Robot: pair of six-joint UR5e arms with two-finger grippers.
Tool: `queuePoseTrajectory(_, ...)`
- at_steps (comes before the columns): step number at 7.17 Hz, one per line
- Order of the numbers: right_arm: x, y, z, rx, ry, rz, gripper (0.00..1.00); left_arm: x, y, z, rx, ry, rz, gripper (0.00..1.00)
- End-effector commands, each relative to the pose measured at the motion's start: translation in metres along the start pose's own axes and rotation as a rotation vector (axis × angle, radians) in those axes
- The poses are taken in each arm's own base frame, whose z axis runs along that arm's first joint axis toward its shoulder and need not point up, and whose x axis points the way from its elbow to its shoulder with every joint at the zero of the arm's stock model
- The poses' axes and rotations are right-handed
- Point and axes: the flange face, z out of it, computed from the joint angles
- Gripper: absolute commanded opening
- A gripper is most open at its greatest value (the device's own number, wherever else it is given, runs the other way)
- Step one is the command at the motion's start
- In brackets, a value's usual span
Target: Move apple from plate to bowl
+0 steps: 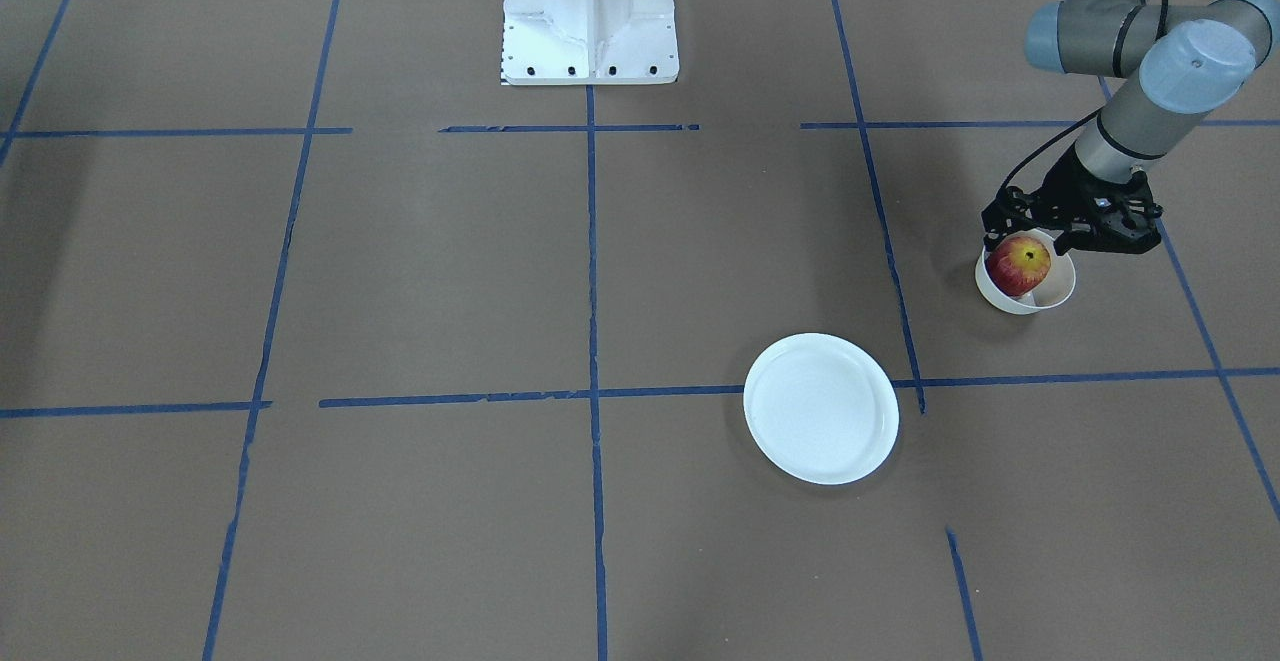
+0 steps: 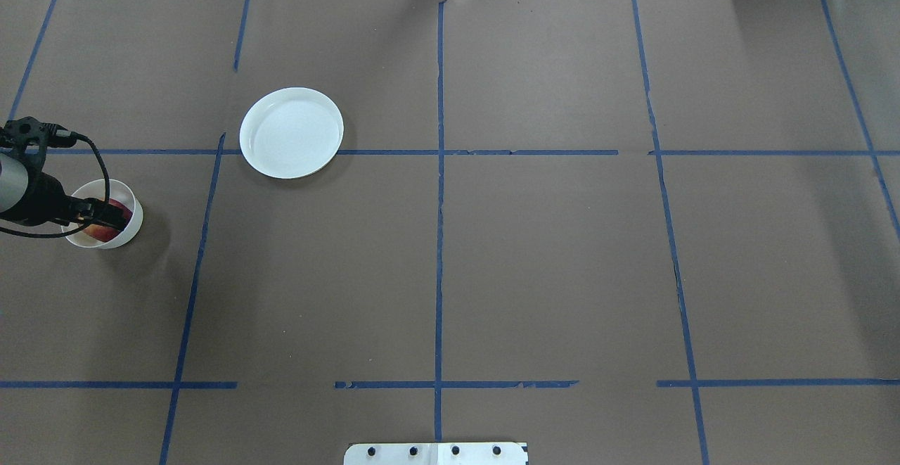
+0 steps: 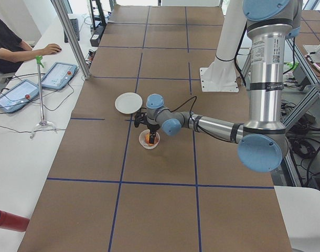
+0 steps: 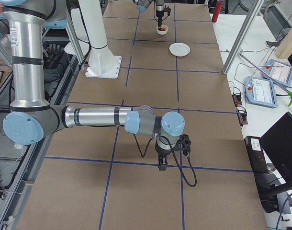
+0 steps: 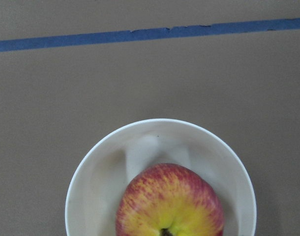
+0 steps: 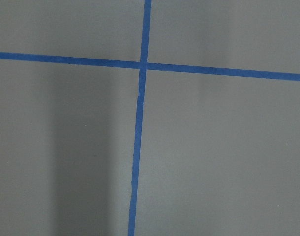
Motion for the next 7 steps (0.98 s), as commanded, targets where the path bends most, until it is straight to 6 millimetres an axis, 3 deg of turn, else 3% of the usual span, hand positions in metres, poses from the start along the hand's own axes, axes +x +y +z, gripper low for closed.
queuePoseTrajectory(1, 0.000, 0.000, 0.000, 0.000, 0.000, 0.000, 1.00, -0.002, -0.012, -0.031, 0.004, 0.006, -0.004, 1.00)
queuePoseTrajectory(2, 0.000, 0.000, 0.000, 0.000, 0.000, 0.000, 1.00, 0.005, -0.025, -0.055, -0.007, -0.005, 0.039, 1.00)
queuePoseTrajectory(3, 0.000, 0.000, 0.000, 0.000, 0.000, 0.000, 1.00, 0.020, -0.054, -0.081, -0.001, -0.029, 0.052, 1.00)
queuePoseTrajectory(4, 0.000, 0.000, 0.000, 0.000, 0.000, 0.000, 1.00, 0.020, -0.080, -0.110, 0.003, -0.060, 0.095, 1.00)
queuePoseTrajectory(5, 0.000, 0.000, 0.000, 0.000, 0.000, 0.000, 1.00, 0.005, -0.101, -0.139, 0.025, -0.088, 0.187, 1.00)
queuePoseTrajectory(7, 0.000, 0.000, 0.000, 0.000, 0.000, 0.000, 1.00, -0.061, -0.120, -0.198, 0.104, -0.130, 0.310, 1.00)
